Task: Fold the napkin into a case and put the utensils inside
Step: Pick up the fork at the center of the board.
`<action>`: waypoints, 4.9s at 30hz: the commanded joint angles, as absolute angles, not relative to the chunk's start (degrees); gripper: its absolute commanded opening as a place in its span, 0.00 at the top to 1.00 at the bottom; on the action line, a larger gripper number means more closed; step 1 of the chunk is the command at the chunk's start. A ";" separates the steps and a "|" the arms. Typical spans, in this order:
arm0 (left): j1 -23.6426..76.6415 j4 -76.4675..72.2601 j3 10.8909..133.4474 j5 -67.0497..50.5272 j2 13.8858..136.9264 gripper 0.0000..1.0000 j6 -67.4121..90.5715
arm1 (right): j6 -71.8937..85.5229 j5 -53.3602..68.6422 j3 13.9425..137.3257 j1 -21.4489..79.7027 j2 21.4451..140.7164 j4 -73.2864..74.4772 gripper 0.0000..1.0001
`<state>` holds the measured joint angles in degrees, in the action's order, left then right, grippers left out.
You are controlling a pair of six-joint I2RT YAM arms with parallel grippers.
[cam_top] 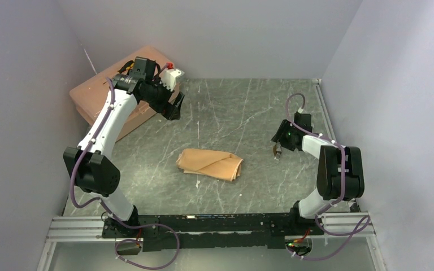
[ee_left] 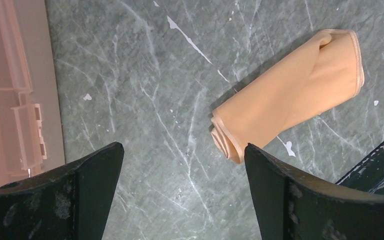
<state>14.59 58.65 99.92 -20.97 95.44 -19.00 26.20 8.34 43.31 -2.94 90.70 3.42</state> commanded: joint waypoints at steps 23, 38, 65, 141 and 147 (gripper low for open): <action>14.68 59.43 102.30 -26.03 97.31 0.04 -16.47 | 24.18 4.09 49.55 7.04 82.70 19.30 0.97; 15.27 57.95 98.61 -40.75 96.72 0.04 -23.94 | 14.35 20.37 59.48 18.16 78.06 23.32 1.00; 15.64 86.39 96.00 -58.97 89.65 0.28 -67.20 | -1.59 34.41 85.11 43.44 86.40 33.15 1.00; 25.31 -14.60 33.58 -35.38 47.47 0.93 -116.03 | 68.28 42.23 57.81 25.79 74.72 -14.34 0.97; 25.29 -17.55 33.00 -34.29 48.99 0.97 -116.13 | 68.35 42.75 55.60 24.65 72.21 -13.53 0.55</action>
<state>25.69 -16.84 33.34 -36.03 47.86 -114.80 68.29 41.87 55.90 25.58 75.59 -12.14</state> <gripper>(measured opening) 0.044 0.366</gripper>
